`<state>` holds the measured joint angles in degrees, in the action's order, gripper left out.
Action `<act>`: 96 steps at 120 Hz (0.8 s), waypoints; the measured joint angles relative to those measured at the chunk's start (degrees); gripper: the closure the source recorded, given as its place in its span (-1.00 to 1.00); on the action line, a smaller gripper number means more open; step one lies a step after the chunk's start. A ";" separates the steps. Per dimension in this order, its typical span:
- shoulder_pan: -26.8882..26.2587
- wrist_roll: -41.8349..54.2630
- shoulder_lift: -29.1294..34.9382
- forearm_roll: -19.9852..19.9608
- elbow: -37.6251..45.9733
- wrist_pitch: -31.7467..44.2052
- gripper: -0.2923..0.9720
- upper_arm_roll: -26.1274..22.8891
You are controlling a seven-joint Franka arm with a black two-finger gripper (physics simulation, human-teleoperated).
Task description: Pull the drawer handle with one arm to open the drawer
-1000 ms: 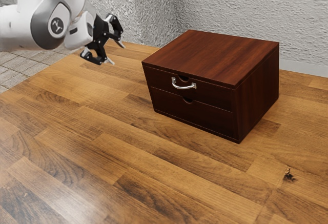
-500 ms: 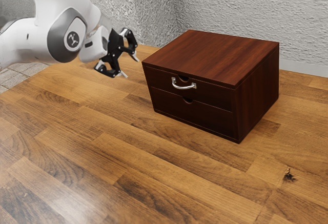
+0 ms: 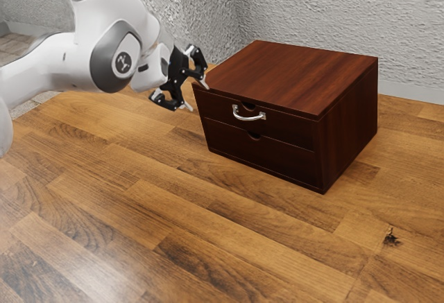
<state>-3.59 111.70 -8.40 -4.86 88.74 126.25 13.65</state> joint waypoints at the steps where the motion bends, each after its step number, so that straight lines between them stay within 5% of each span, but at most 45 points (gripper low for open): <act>1: 0.02 0.01 -0.07 -0.02 0.02 0.02 0.02 0.00; 96: 0.12 0.36 -1.51 -0.53 2.89 2.31 0.02 -2.73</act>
<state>-3.47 112.06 -9.91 -5.39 91.63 128.56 10.92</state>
